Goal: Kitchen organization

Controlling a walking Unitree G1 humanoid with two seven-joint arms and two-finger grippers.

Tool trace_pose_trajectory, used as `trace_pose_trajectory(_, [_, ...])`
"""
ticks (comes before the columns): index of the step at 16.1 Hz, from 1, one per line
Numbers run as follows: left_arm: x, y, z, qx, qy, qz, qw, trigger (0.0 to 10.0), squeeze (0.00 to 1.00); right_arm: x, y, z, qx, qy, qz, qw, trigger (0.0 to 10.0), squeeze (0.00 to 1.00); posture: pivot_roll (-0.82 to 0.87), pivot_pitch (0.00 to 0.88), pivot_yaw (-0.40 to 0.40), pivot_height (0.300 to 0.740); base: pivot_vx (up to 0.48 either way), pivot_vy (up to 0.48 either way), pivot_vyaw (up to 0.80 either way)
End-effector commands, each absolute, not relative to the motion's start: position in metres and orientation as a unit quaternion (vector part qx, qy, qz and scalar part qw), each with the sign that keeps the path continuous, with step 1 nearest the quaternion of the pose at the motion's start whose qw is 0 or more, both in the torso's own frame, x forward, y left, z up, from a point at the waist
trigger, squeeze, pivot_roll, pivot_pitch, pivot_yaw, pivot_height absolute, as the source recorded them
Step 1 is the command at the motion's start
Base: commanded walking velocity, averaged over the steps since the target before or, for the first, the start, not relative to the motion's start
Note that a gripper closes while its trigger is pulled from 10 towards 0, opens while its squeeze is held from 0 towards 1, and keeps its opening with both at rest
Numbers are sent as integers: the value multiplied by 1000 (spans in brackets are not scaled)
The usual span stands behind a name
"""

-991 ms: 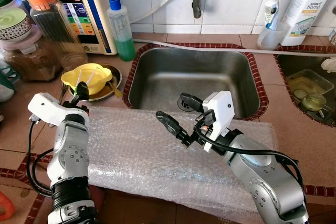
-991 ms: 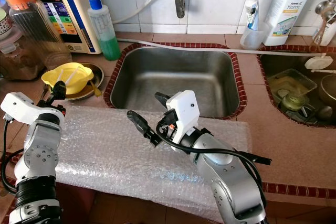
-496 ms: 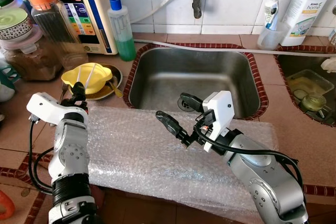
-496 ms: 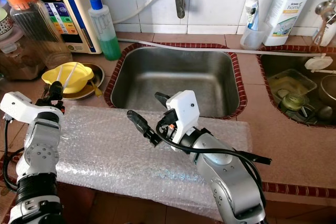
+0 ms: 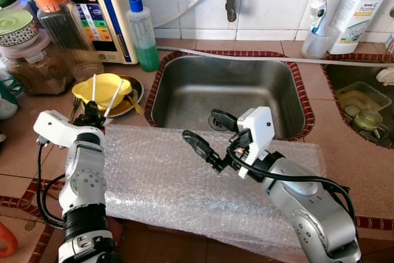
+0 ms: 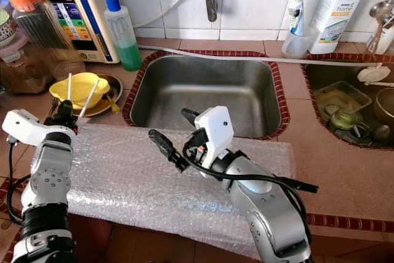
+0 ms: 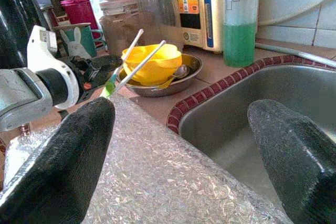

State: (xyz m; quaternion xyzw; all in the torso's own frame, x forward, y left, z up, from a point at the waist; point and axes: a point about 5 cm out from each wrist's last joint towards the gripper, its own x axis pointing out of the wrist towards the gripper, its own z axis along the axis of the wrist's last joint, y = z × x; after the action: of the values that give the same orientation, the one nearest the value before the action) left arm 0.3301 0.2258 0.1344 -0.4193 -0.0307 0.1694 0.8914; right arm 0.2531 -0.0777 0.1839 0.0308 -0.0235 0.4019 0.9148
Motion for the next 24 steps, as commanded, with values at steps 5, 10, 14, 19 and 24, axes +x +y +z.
trace_pose_trajectory(5, [329, 222, 162, -368, -93, 90, 921, 10000, 1000, 249, -74, 185, 37, -28, 414, 909, 10000, 0, -213, 117, 88, 740, 0, 0, 0])
trace_pose_trajectory(10, [325, 225, 161, -300, -96, 80, 946, 10000, 1000, 252, -72, 184, 36, -29, 417, 908, 10000, 0, -205, 115, 92, 740, 0, 0, 0])
trace_pose_trajectory(14, [320, 226, 164, -245, -101, 56, 963, 10000, 1000, 255, -69, 182, 35, -31, 415, 909, 10000, 0, -196, 111, 99, 740, 0, 0, 0])
trace_pose_trajectory(19, [312, 226, 160, -194, -94, 34, 976, 10000, 1000, 258, -72, 179, 37, -32, 404, 913, 10000, 0, -192, 106, 101, 740, 0, 0, 0])
trace_pose_trajectory(24, [312, 222, 163, -100, -87, -23, 991, 10000, 1000, 257, -69, 181, 28, -37, 410, 911, 10000, 0, -211, 112, 101, 740, 0, 0, 0])
